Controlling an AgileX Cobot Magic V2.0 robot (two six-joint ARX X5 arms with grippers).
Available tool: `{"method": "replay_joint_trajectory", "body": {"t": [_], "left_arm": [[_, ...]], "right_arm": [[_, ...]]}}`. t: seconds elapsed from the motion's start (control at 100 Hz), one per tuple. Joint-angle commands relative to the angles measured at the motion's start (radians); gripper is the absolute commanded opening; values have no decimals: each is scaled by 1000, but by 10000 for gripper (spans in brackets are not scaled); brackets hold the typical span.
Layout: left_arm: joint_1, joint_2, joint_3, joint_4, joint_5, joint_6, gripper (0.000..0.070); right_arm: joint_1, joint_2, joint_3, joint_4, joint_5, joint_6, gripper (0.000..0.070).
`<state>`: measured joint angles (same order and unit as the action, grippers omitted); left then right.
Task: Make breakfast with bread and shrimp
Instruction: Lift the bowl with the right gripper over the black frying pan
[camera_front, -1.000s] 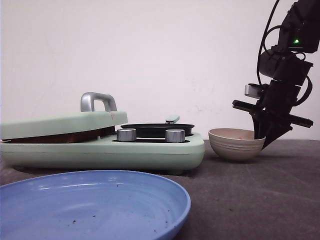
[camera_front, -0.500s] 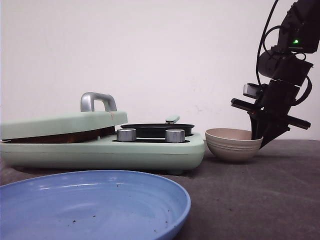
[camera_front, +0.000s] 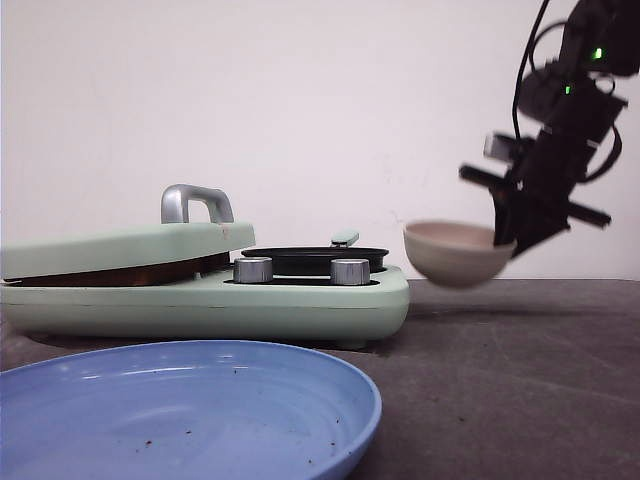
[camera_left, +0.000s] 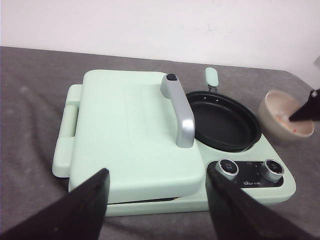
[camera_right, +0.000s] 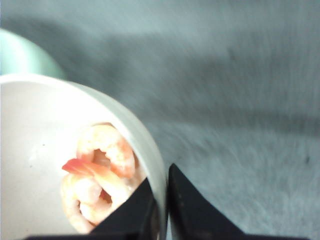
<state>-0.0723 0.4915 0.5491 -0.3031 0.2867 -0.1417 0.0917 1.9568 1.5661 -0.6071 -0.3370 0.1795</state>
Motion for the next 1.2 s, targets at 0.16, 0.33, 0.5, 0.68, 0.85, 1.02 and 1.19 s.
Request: {"method": "replay_joint_trajectory", "body": {"t": [0.16, 0.33, 0.5, 0.68, 0.85, 1.02, 1.19], "left_arm": [[-1, 5, 11, 8, -2, -3, 313], [-1, 4, 11, -10, -2, -3, 313], [-1, 4, 11, -35, -2, -2, 313], [-1, 4, 11, -37, -2, -1, 313], [-1, 4, 11, -38, -2, 2, 313], [-1, 4, 11, -38, -2, 3, 313], [-1, 4, 11, -37, -2, 10, 313]], "right_arm": [[55, -78, 19, 101, -5, -15, 0], [131, -126, 19, 202, 24, -42, 0], [233, -136, 19, 289, 168, -118, 0], [336, -134, 19, 377, 383, -273, 0], [421, -134, 19, 488, 626, -433, 0], [468, -134, 19, 539, 757, -596, 0], [502, -129, 19, 615, 848, -751, 0]]}}
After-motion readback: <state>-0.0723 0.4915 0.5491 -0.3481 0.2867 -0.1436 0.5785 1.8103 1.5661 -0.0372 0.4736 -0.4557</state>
